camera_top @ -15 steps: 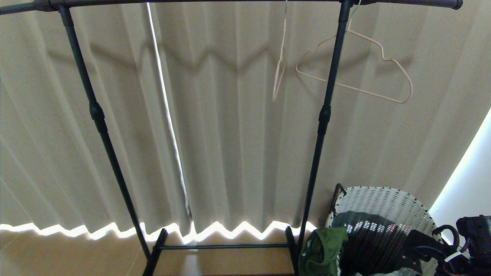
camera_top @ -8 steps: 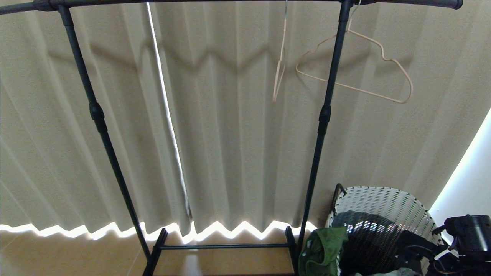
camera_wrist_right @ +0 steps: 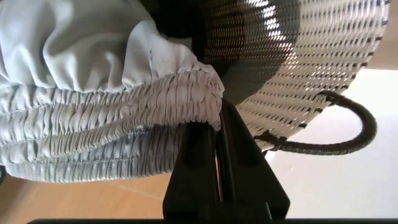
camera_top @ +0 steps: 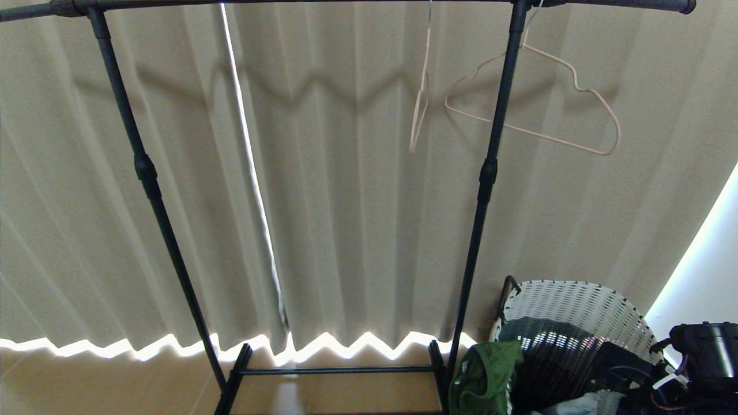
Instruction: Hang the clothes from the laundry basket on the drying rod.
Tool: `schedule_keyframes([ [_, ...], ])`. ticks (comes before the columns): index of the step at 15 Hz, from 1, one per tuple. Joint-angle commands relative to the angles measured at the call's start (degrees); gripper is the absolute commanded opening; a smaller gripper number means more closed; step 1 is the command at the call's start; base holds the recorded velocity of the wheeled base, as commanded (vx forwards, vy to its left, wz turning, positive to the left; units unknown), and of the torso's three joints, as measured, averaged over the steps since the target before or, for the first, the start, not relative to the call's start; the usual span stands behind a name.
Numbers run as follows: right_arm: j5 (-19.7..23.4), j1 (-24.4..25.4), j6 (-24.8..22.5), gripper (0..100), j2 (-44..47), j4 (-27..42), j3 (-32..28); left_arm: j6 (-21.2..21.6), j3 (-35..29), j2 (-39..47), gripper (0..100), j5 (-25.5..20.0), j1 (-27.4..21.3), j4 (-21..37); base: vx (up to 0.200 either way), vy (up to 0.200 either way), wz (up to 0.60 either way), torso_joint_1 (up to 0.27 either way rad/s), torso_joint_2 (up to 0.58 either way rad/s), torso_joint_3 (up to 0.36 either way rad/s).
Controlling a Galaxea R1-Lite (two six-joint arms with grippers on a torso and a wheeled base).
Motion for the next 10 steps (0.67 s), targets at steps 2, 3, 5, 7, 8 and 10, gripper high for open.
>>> schedule_keyframes([
  [2, 2.0, 0.0, 0.3, 0, -2.1, -9.6, 4.5, 0.0, 0.0, 0.0, 100, 0.0, 0.0, 0.0, 0.0, 0.0, 0.0, 0.0, 0.0, 0.0],
  [3, 3.0, 0.0, 0.4, 0, -2.6, -13.0, 5.7, 0.0, 0.0, 0.0, 100, 0.0, 0.0, 0.0, 0.0, 0.0, 0.0, 0.0, 0.0, 0.0],
  [5, 5.0, -0.2, 2.6, 0, -3.9, -19.3, 6.8, 0.0, 0.0, 0.0, 100, 0.0, 0.0, 0.0, 0.0, 0.0, 0.0, 0.0, 0.0, 0.0],
  [7, 6.6, -0.1, 7.6, 0, -5.2, -21.7, 6.7, 0.0, 0.0, 0.0, 100, 0.0, 0.0, 0.0, 0.0, 0.0, 0.0, 0.0, 0.0, 0.0],
  [8, 7.6, -0.1, 8.8, 0, -5.2, -23.4, 6.8, 0.0, 0.0, 0.0, 100, 0.0, 0.0, 0.0, 0.0, 0.0, 0.0, 0.0, 0.0, 0.0],
  [10, 8.4, -0.1, 9.8, 0, -5.6, -28.5, 6.7, 0.0, 0.0, 0.0, 100, 0.0, 0.0, 0.0, 0.0, 0.0, 0.0, 0.0, 0.0, 0.0],
])
